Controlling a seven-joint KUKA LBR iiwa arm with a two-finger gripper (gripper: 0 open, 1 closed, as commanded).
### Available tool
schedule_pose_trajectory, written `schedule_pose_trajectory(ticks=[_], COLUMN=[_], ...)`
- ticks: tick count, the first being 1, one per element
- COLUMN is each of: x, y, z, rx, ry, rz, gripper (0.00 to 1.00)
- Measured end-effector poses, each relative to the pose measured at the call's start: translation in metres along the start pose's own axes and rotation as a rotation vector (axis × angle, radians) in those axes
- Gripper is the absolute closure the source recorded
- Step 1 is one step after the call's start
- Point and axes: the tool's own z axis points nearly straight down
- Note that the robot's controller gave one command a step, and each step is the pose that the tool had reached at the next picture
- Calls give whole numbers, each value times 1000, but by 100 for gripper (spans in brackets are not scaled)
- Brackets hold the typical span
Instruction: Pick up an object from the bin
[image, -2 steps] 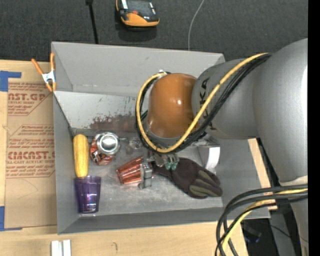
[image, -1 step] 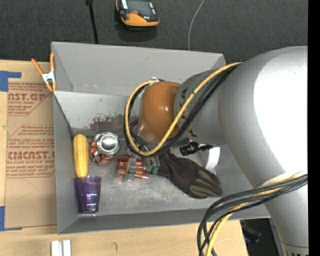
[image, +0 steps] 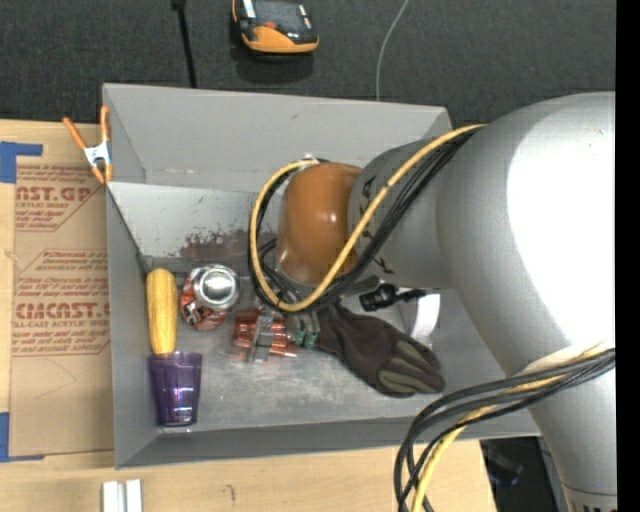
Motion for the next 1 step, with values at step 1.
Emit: schedule_pose_trajectory(ticks=[1], x=[11], y=[7], z=[-124], rx=[1], ry=[0], rz=[13], gripper=[100])
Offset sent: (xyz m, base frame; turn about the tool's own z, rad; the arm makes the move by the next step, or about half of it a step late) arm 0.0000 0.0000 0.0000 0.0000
